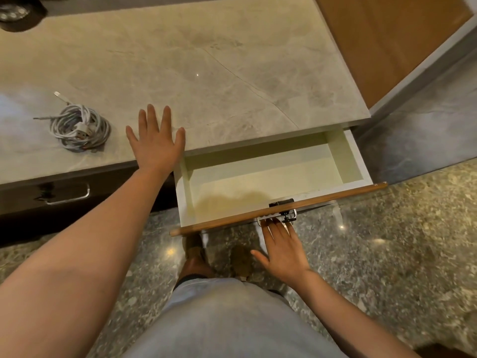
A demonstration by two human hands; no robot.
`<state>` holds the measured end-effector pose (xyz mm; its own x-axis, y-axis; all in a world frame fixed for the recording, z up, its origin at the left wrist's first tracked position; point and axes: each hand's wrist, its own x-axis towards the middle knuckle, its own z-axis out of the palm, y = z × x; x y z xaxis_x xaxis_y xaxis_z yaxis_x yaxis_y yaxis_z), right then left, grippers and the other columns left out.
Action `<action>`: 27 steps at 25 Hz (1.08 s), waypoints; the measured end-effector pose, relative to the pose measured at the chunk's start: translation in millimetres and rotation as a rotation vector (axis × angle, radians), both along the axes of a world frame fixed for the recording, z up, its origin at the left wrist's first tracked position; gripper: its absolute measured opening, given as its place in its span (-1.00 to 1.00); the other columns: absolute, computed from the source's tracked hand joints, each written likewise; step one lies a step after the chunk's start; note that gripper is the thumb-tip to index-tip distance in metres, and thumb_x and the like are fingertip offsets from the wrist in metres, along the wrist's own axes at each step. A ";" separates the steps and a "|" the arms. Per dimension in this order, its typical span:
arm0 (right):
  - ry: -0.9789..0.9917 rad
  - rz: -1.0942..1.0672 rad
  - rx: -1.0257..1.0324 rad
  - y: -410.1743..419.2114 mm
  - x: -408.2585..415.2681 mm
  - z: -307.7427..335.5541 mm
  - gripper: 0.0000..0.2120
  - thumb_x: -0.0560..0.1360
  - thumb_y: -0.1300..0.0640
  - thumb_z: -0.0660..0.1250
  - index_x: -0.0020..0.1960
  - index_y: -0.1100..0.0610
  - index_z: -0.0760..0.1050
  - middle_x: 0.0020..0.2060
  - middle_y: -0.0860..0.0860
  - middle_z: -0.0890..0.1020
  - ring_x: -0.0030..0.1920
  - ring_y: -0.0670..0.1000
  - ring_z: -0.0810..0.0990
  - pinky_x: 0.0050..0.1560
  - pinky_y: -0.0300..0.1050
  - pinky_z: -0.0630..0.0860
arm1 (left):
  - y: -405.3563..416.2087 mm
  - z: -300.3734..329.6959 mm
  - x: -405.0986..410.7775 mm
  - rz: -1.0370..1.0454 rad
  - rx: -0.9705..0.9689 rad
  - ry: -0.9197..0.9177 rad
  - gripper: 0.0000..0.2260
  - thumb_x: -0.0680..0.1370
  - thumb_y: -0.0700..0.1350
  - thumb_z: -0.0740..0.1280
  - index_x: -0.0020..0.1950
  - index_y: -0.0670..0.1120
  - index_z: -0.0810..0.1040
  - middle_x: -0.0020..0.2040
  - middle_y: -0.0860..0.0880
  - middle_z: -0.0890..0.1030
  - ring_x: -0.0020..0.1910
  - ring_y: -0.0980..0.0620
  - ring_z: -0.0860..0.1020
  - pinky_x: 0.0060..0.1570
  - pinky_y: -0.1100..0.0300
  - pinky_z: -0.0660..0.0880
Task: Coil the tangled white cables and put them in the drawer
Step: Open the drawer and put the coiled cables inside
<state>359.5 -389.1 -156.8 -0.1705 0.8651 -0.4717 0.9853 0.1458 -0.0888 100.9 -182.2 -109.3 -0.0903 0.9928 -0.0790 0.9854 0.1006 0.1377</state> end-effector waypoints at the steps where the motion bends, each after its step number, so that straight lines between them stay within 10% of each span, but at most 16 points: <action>1: 0.014 0.003 0.018 0.1 0.7 4.0 -0.23 0.54 -0.28 -0.26 0.25 0.20 0.50 0.12 0.12 0.62 0.17 0.11 0.56 0.20 0.09 0.47 | -0.1 0.6 0.5 -0.002 -0.005 -0.003 -0.46 0.59 0.18 -0.11 0.54 0.05 -0.09 0.57 -0.10 -0.12 0.53 -0.08 -0.17 0.42 -0.20 -0.19; 7: 0.449 0.055 0.318 20.5 -4.0 62.9 -0.50 0.59 -0.12 -0.04 0.04 0.13 0.59 -0.13 0.02 0.65 -0.14 0.05 0.63 -0.17 -0.11 0.54 | 2.2 9.1 -8.8 -0.061 -0.009 -0.006 -0.44 0.58 0.20 -0.05 0.54 0.04 -0.02 0.56 -0.12 -0.03 0.53 -0.11 -0.08 0.40 -0.23 -0.06; 13: 0.393 0.162 0.604 126.8 -36.5 111.1 -0.69 0.49 0.01 0.17 0.07 0.13 0.58 -0.05 0.07 0.63 -0.02 0.09 0.59 -0.05 -0.06 0.49 | 2.1 16.5 -18.1 -0.095 -0.074 -0.030 -0.41 0.54 0.28 -0.08 0.53 0.11 -0.07 0.57 -0.07 -0.07 0.53 -0.06 -0.10 0.39 -0.22 -0.07; 18: 0.412 0.295 0.610 219.3 -63.5 131.9 -0.67 0.49 -0.01 0.14 0.08 0.10 0.57 0.00 0.06 0.61 0.04 0.07 0.54 0.01 -0.08 0.43 | 6.4 13.7 -15.7 -0.053 -0.127 0.017 -0.41 0.54 0.30 -0.13 0.51 0.17 -0.20 0.56 -0.01 -0.19 0.53 -0.01 -0.17 0.38 -0.22 -0.19; 23: 0.497 0.624 0.518 320.1 -107.2 138.3 -0.67 0.49 -0.01 0.15 0.11 0.11 0.57 0.03 0.09 0.62 0.05 0.14 0.58 0.03 -0.01 0.46 | 0.5 1.5 -14.4 -0.037 0.109 -0.039 -0.42 0.50 0.27 0.05 0.48 0.08 0.23 0.49 -0.09 0.28 0.46 -0.06 0.21 0.33 -0.22 0.04; 27: 0.586 0.918 0.396 372.0 -167.5 136.5 -0.68 0.49 0.02 0.26 0.20 0.10 0.54 0.13 0.09 0.62 0.15 0.12 0.56 0.12 0.03 0.46 | -1.9 -0.5 -11.2 0.001 0.086 -0.019 -0.42 0.52 0.28 0.05 0.50 0.10 0.14 0.52 -0.06 0.19 0.49 -0.05 0.16 0.38 -0.28 0.09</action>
<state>192.0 -17.1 -20.3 -0.9138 0.3718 0.1635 0.3171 0.9046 -0.2850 89.7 -184.1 -109.8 -0.0908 0.9959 0.0045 0.9823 0.0888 0.1649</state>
